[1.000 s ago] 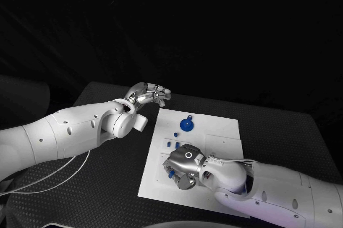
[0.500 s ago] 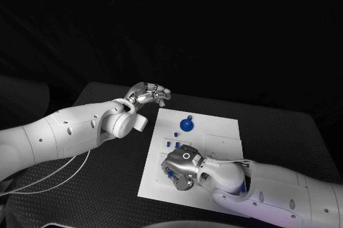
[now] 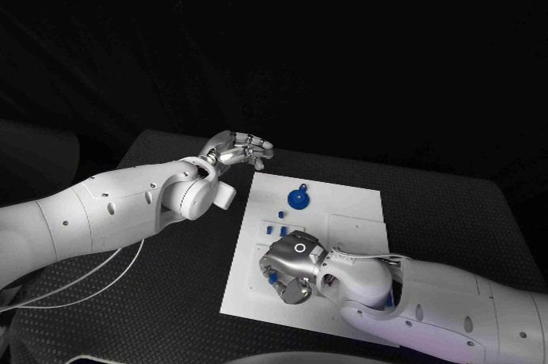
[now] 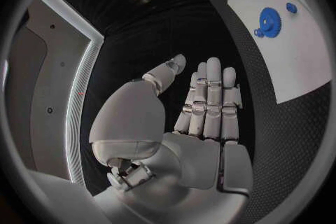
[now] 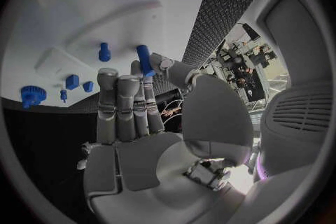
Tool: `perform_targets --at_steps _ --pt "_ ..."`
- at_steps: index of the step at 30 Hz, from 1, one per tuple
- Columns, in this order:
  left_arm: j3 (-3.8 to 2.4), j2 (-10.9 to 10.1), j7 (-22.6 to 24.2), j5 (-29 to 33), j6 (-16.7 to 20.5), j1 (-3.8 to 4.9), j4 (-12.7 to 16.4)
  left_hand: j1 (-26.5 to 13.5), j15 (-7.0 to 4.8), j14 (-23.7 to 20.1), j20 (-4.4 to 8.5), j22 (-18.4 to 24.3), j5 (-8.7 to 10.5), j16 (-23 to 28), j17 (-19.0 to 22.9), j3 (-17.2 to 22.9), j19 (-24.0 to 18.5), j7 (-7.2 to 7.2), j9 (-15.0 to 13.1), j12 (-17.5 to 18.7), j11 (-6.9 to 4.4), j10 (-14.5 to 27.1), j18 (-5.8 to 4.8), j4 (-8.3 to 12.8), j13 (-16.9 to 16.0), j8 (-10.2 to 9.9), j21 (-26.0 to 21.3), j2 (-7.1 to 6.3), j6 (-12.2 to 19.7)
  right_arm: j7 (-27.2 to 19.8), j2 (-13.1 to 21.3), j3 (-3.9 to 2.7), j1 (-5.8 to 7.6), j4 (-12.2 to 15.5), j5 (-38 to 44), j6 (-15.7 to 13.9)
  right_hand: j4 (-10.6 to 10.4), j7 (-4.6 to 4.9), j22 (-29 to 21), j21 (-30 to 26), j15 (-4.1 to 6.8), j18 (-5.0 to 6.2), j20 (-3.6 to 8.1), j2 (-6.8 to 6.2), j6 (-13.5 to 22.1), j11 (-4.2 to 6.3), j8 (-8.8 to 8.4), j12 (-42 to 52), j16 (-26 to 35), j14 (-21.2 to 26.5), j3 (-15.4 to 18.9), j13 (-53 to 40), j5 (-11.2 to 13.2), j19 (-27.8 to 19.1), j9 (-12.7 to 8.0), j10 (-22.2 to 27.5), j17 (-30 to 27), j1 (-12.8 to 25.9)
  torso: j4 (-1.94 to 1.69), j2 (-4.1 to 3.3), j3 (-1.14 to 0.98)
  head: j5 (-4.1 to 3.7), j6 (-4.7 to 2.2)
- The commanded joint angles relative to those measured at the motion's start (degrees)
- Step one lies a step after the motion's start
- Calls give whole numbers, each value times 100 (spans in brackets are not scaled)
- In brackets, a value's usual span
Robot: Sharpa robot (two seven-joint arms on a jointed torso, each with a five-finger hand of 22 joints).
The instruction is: Assemble the parts on the task board
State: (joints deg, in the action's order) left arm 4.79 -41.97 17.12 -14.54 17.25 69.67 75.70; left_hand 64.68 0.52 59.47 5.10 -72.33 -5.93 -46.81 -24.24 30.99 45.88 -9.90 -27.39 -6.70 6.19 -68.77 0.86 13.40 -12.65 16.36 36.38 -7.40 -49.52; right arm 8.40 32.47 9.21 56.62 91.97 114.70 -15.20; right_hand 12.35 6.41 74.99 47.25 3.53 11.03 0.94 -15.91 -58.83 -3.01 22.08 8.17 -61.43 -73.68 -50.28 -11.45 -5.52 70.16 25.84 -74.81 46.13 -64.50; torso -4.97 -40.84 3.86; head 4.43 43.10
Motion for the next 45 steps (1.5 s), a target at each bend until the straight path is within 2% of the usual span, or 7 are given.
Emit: perform_targets --at_steps 1,5,32,35,38,39,45 --pt "-4 9 30 28 -75 3 14 -43 12 45 -10 -5 -25 22 -6 -9 41 -2 8 13 -8 -19 87 -27 8 5 -34 0 42 -129 4 42 -46 -15 -197 -31 83 71 106 34 -74 397 28 -100 185 -58 -110 -134 37 26 250 93 156 -86 -50 232 -6 223 2 -1 -3 -5 -7" --pt "-4 6 25 28 -80 3 17 -42 12 45 -10 -6 -25 23 -7 -9 41 -3 9 13 -8 -19 87 -27 8 4 -35 0 45 -82 4 42 -46 -19 -195 -142 221 178 98 -2 -167 397 38 -115 412 -160 -249 -274 54 128 504 165 234 -205 -112 472 -1 299 -1 -2 -3 -12 -6" --pt "-3 21 27 36 -80 3 -22 -39 12 50 -10 -17 -19 36 -29 -10 46 -21 19 13 -8 -18 87 -29 12 -18 -46 1 91 -156 247 30 -42 164 -411 -706 262 238 94 -18 -222 397 25 -132 542 -218 -312 -331 20 207 549 236 253 -276 -147 607 17 341 -1 -2 -1 -45 -42" --pt "-3 21 25 36 -91 3 -19 -38 12 51 -9 -18 -19 37 -30 -9 46 -22 19 14 -8 -18 88 -28 12 -18 -46 2 92 -223 299 17 -42 195 -540 -903 274 241 96 -14 -223 397 26 -135 554 -219 -315 -332 13 208 567 241 253 -278 -148 613 20 357 -3 -1 -6 -63 -57" --pt "-3 19 28 36 -87 3 -29 -37 12 51 -9 -18 -19 38 -31 -9 46 -22 19 13 -8 -18 88 -28 13 -17 -47 2 92 -328 405 -57 -37 256 -794 -1097 283 251 99 -6 -228 397 25 -135 576 -225 -321 -336 3 211 621 250 259 -277 -150 627 23 417 -2 -2 -7 -83 -70" --pt "-3 15 31 36 -84 3 -31 -37 12 51 -9 -19 -19 38 -31 -9 46 -22 19 13 -8 -18 88 -28 13 -17 -47 2 92 -359 451 -128 -27 285 -871 -1123 279 252 99 -3 -228 397 25 -134 577 -225 -318 -334 -1 209 638 252 261 -275 -148 625 24 441 -1 -1 -6 -92 -82" --pt "-1 -1 36 37 -88 3 -65 -40 12 52 -10 -21 -18 40 -35 -11 47 -21 18 13 -8 -20 87 -30 13 -14 -49 2 88 -462 877 -406 270 476 -1739 -1029 203 241 96 15 -205 397 32 -127 554 -199 -291 -278 -19 197 681 238 255 -254 -134 543 25 528 12 2 -3 -187 -144"
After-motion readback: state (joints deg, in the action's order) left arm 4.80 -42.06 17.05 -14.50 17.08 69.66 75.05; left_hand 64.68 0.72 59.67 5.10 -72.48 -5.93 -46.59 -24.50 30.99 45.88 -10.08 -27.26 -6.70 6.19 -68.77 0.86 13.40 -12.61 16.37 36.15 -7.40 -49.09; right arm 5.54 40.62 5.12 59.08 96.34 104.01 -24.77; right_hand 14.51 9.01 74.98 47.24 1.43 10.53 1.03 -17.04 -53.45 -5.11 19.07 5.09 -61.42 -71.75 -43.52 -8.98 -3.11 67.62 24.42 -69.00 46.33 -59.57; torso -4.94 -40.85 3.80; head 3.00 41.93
